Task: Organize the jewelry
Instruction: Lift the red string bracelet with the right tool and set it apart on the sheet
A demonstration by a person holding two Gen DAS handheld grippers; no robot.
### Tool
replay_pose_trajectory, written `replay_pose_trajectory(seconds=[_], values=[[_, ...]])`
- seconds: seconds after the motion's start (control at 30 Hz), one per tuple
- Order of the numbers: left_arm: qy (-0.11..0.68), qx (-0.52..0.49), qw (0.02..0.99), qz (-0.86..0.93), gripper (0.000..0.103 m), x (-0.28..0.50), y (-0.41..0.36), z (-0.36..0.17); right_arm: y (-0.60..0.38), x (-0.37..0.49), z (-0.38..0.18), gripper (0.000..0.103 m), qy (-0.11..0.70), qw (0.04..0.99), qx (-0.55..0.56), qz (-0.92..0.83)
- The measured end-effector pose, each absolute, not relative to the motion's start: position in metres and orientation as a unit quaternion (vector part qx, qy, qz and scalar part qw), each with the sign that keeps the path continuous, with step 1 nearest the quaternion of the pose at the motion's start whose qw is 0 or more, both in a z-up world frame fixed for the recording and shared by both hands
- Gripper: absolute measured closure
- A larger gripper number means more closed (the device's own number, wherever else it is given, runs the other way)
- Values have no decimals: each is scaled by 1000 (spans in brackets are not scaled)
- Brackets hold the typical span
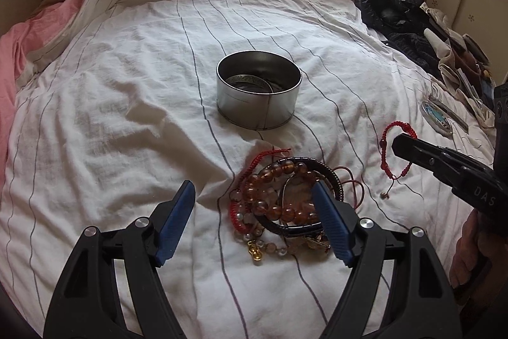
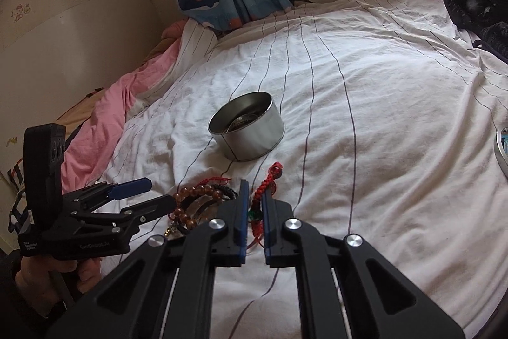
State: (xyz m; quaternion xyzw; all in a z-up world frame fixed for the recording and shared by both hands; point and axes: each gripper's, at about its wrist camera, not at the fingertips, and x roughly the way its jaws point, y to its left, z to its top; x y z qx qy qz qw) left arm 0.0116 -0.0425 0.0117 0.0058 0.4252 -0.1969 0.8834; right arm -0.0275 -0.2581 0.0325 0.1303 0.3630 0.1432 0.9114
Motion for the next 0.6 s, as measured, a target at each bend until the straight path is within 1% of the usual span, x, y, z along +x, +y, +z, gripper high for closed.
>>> replay_pose_trajectory(seconds=[0.2,0.33,0.4,0.47,0.53,0.6], values=[[423,-7,885,-193,30,18,-47,6,-265,-29,31,95,365,907,141,155],[376,-35,900,-218,30,10,-41,24,-267,-27,25,95,372,903,148,154],[386,-40,891,-237,30,10,-45,22,-267,-25,23,95,376,902,148,154],[417,-47,874,-245,31,15,-48,10,-266,-24,20,95,380,900,147,153],[444,-62,861,-241,33,21,-48,-2,-266,-22,17,95,385,898,148,151],[452,-68,858,-232,36,24,-46,-9,-268,-21,15,95,388,897,151,149]])
